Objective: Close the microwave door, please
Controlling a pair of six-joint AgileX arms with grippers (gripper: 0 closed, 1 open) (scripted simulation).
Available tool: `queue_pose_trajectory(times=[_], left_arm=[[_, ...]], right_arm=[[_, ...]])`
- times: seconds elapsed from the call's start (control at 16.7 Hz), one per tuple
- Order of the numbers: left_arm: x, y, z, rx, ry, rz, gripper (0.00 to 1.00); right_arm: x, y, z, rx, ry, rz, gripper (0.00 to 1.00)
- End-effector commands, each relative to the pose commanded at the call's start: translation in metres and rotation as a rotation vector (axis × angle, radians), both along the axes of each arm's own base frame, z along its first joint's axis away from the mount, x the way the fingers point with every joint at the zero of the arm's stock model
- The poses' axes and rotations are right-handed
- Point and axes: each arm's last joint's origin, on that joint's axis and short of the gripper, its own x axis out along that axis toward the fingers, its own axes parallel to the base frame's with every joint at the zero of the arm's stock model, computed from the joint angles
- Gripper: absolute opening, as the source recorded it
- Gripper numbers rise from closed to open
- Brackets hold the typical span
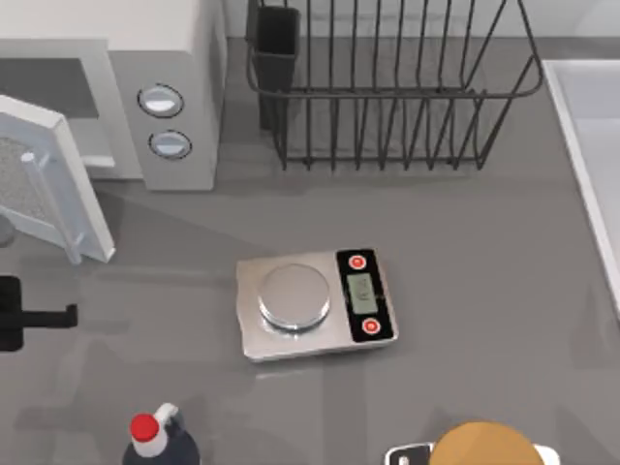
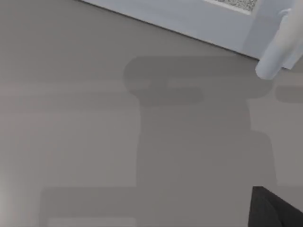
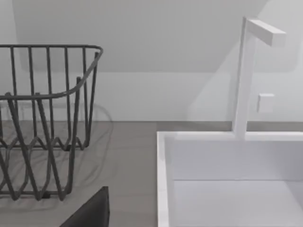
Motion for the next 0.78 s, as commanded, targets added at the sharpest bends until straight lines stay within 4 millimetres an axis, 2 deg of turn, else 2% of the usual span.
queue_pose_trajectory(times=[0.18,0.54,0.78], left_arm=[[-0.005,-0.014,0.001,-0.002,-0.017,0.019,0.0],[-0.004,-0.015,0.001,-0.005,-0.019,0.022,0.0],[0.019,-0.016,0.006,-0.006,-0.027,0.022,0.0]], right_arm=[[0.0,0.0,0.0,0.0,0.0,0.0,1.0],[0.0,0.0,0.0,0.0,0.0,0.0,1.0],[0.0,0.0,0.0,0.0,0.0,0.0,1.0]])
